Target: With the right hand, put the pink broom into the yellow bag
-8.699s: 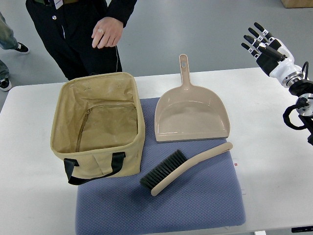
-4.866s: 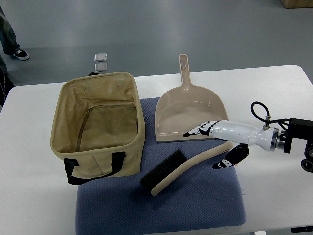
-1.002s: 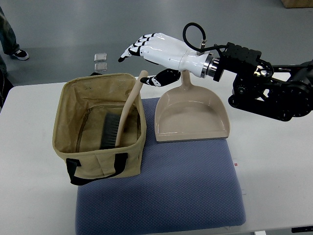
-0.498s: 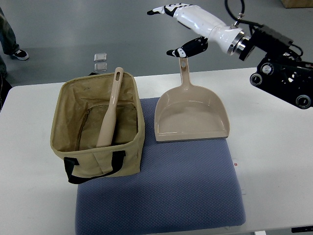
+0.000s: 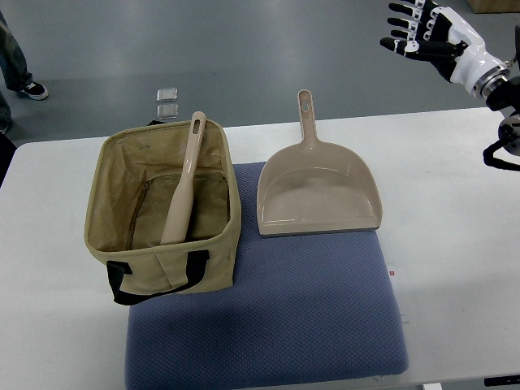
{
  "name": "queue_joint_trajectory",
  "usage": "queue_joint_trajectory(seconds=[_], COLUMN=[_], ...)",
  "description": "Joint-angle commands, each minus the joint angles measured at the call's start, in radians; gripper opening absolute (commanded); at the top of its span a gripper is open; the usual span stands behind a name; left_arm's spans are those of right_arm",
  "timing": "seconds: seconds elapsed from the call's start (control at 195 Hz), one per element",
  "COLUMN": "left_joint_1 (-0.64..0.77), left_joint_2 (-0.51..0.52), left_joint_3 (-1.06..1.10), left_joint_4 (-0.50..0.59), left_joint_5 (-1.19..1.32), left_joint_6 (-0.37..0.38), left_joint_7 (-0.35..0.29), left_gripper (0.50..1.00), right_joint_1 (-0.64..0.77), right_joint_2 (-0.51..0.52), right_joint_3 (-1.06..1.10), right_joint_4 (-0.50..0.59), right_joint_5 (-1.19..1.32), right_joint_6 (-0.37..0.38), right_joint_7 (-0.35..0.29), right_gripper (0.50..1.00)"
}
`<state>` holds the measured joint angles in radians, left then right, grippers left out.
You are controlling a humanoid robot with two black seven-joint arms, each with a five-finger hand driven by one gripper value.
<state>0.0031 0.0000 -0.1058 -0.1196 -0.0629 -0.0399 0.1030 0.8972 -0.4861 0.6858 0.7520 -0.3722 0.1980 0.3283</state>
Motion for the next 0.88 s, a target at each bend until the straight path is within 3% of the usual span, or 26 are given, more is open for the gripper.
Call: queue_joint_trajectory(seconds=[0.0,0.221,0.432,0.879], left_joint_1=[0.0,0.0,0.0,0.0], left_joint_2=[0.0,0.0,0.0,0.0], left_joint_3=[0.0,0.0,0.0,0.0], left_joint_4=[0.0,0.0,0.0,0.0], left_joint_5=[0.0,0.0,0.0,0.0], left_joint_6=[0.0,0.0,0.0,0.0], left_joint_7=[0.0,0.0,0.0,0.0], left_gripper=[1.0,1.0,1.0,1.0], right_joint_1=[-0.029,-0.084,-0.116,-0.142], right_joint_2=[0.023,0.078,0.11,0.138], right_joint_3=[0.0,0.001,0.003,0.023], right_joint_4=[-0.026,-0.046,-0.046,-0.046], right_joint_5=[0.134,0.302,0.363,0.363], right_joint_6=[-0.003,-0.003,0.0,0.0], right_joint_7=[0.003,0.008,0.008,0.006], right_gripper=[0.86,0.862,0.921,0.926])
